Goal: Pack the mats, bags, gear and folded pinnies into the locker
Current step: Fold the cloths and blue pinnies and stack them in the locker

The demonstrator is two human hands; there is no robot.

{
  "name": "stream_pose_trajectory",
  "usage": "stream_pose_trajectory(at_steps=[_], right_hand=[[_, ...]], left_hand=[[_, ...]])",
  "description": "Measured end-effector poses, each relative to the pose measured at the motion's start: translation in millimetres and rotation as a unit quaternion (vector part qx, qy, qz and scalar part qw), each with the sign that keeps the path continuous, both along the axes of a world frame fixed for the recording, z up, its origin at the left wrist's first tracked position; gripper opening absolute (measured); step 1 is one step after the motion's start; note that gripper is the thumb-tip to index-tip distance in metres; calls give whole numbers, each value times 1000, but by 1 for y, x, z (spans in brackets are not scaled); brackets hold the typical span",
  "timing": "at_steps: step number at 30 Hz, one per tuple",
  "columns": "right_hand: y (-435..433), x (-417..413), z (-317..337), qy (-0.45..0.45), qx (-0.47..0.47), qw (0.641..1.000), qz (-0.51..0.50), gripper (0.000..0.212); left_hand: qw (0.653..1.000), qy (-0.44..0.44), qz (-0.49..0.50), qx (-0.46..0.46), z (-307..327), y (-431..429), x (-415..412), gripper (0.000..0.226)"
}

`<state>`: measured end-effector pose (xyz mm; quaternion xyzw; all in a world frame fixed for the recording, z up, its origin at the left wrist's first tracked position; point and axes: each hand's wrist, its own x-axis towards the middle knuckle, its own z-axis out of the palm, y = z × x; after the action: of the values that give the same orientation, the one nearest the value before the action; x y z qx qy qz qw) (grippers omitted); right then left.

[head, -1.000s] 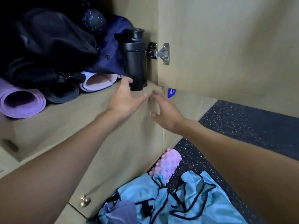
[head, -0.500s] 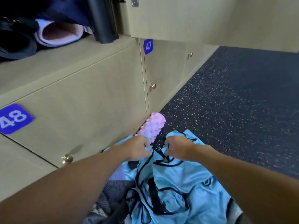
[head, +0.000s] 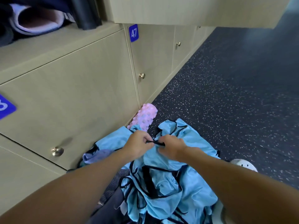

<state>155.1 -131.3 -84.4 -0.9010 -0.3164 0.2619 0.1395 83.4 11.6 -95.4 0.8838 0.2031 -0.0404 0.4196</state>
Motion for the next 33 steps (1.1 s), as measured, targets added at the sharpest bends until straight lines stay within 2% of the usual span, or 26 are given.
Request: stream_pose_trajectory(at_steps=[3,6,7,11,13,18,22,26,29,31,33], right_hand=[[-2,8,44,4,101,994,-34,13],[-7,9,103,26,235,970,-47,52],[-12,8,126,47,275,959,-51,54],[-39,-7,204,86,330,937,-67,24],[-54,-17,230,77,355,929,-71,20],[-81,-25,268,51,414,904,-94,17],[-106,-23,274,50,446,886,-115,12],[-126,-18,286,56,476,870,-114,20],[-132,-12,290,54,502,851,-144,11],[-135,-9,290,47,507,846,-160,9],[-138,-8,290,48,500,850,-159,10]], left_hand=[[998,-63,-7,-2,63,-2,13,25],[991,-132,-36,-3,137,-14,19,17],[987,-156,-42,-6,161,-20,17,18],[970,-232,-40,-53,240,-48,-1,26],[962,-261,-29,-67,264,-61,-12,25],[967,-253,-20,20,292,-77,-25,10],[958,-278,-34,56,303,-92,-25,21],[946,-325,-12,-8,313,-107,-27,13],[943,-325,-12,-77,316,-114,-32,6],[946,-314,-23,-75,315,-113,-33,2],[945,-319,-20,-73,315,-111,-31,11]])
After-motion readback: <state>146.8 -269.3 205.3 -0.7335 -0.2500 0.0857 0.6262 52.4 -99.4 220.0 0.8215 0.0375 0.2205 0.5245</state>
